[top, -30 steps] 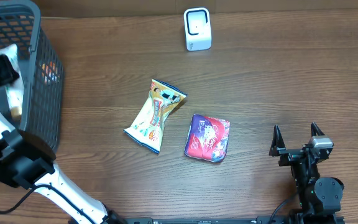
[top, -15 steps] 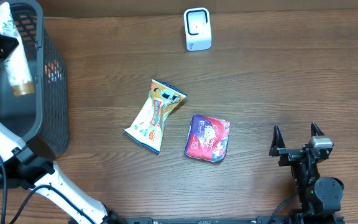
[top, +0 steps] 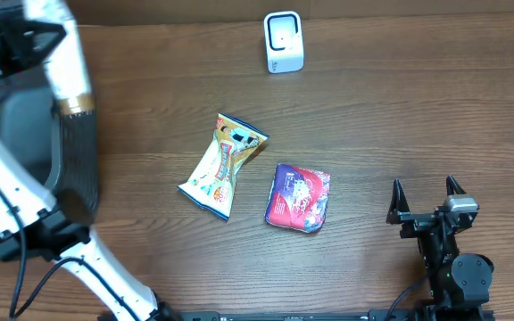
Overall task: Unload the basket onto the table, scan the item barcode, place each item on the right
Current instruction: 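Lift the Pantene tube out and lay it beside the bags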
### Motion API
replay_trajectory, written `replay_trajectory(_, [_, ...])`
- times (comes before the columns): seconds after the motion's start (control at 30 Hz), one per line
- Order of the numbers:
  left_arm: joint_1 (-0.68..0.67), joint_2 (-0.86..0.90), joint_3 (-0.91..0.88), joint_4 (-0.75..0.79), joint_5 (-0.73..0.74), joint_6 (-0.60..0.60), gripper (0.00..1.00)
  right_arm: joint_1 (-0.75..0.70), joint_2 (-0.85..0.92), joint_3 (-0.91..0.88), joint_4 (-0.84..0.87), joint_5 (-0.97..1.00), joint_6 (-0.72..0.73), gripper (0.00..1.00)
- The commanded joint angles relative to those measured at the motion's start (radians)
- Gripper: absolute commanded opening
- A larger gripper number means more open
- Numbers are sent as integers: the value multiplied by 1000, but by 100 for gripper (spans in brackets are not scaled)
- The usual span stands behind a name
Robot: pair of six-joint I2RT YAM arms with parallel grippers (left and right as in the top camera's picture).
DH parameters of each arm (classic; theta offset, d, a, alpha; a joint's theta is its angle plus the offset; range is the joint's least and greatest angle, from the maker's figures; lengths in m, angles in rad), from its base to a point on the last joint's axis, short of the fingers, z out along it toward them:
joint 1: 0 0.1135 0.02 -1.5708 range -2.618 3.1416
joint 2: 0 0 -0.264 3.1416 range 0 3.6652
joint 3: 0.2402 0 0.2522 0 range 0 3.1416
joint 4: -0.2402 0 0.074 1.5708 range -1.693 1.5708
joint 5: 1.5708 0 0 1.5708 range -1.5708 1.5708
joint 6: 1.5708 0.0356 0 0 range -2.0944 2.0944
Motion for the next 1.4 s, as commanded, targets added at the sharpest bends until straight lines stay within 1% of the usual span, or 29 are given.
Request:
replay_trajectory(0.0, [-142, -42, 6, 3, 62, -2, 5, -3, -7, -10, 6, 6, -4, 100])
replay_trajectory(0.27, [-467, -42, -24, 2, -227, 6, 6, -3, -7, -10, 6, 6, -4, 100])
replay_trajectory(0.37, [-597, -42, -72, 3, -343, 11, 5, -3, -7, -10, 6, 6, -4, 100])
replay_trajectory(0.47, [-707, -42, -165, 4, -431, 15, 4, -3, -7, -10, 6, 6, -4, 100])
replay_trajectory(0.57, [-801, -37, -295, 20, -508, 14, 4, -3, -7, -11, 6, 6, -4, 100])
replay_trajectory(0.67, [-884, -31, -460, 99, -527, 12, 6, -3, -7, -10, 6, 6, -4, 100])
replay_trajectory(0.73, [-929, -31, -583, 187, -534, -13, 8, -3, -7, -11, 6, 6, -4, 100])
replay_trajectory(0.8, [-960, -31, -689, 274, -551, -40, 12, -3, -7, -10, 6, 6, -4, 100])
replay_trajectory(0.9, [-991, -31, -843, 397, -628, -99, 14, -3, -7, -11, 6, 6, -4, 100])
replay_trajectory(0.97, [-1001, -31, -939, 468, -674, -127, 13, -3, -7, -10, 6, 6, -4, 100])
replay_trajectory(1.03, [-1003, -31, -1020, 525, -684, -134, 10, -3, -7, -11, 6, 6, -4, 100])
replay_trajectory(1.1, [-1002, -31, -1087, 569, -686, -137, 9, -3, -7, -11, 6, 6, -4, 100])
replay_trajectory(1.2, [-1000, -31, -1135, 594, -688, -137, 10, -3, -7, -11, 6, 6, -4, 100])
replay_trajectory(1.3, [-999, -42, -1119, 571, -689, -136, 10, -3, -7, -10, 6, 6, -4, 100])
replay_trajectory(1.33, [-998, -52, -1102, 556, -690, -136, 15, -3, -7, -10, 6, 6, -4, 100])
replay_trajectory(1.37, [-995, -62, -1078, 537, -691, -136, 25, -3, -7, -10, 6, 6, -4, 100])
